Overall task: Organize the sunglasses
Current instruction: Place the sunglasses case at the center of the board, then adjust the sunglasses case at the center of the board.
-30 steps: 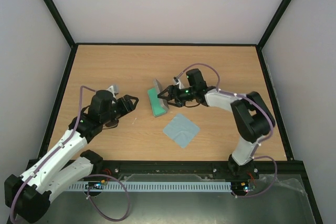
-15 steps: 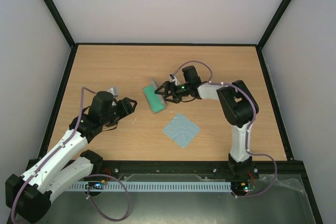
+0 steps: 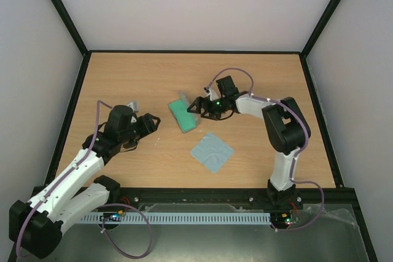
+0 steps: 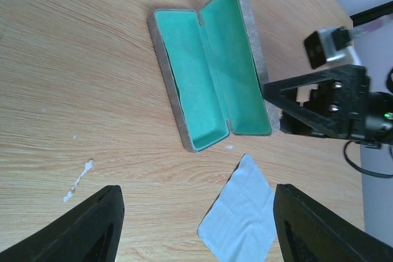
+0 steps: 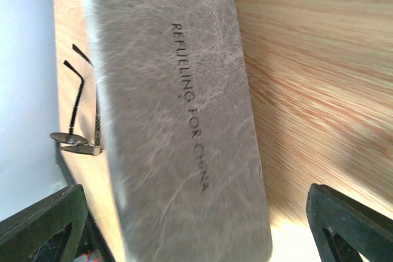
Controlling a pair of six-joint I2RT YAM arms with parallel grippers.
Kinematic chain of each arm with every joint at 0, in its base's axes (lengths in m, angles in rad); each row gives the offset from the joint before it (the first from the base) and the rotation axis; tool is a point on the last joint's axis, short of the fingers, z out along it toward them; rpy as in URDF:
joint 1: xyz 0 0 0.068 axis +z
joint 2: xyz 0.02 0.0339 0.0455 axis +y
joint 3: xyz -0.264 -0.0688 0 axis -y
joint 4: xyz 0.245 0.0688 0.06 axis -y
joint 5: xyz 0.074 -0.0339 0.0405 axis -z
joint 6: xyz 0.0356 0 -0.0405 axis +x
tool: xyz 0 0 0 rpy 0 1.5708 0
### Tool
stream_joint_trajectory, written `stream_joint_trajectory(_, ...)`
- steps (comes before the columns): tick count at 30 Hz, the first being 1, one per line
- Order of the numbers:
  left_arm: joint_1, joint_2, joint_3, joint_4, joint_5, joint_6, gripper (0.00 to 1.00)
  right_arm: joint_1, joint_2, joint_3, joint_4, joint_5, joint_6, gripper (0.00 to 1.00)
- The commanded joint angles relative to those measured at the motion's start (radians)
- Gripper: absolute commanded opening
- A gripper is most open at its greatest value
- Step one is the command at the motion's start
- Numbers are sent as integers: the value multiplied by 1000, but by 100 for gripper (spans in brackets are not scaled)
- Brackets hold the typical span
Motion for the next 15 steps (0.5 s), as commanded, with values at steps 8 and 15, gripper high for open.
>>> stream_joint_trajectory(8, 18, -10, -28, 14, 21, 19, 70, 46, -459, -247, -215, 485, -48, 80)
stream_joint_trajectory(15, 27, 7, -32, 23, 22, 27, 70, 234, -551, -444, -3, 459, 159, 29)
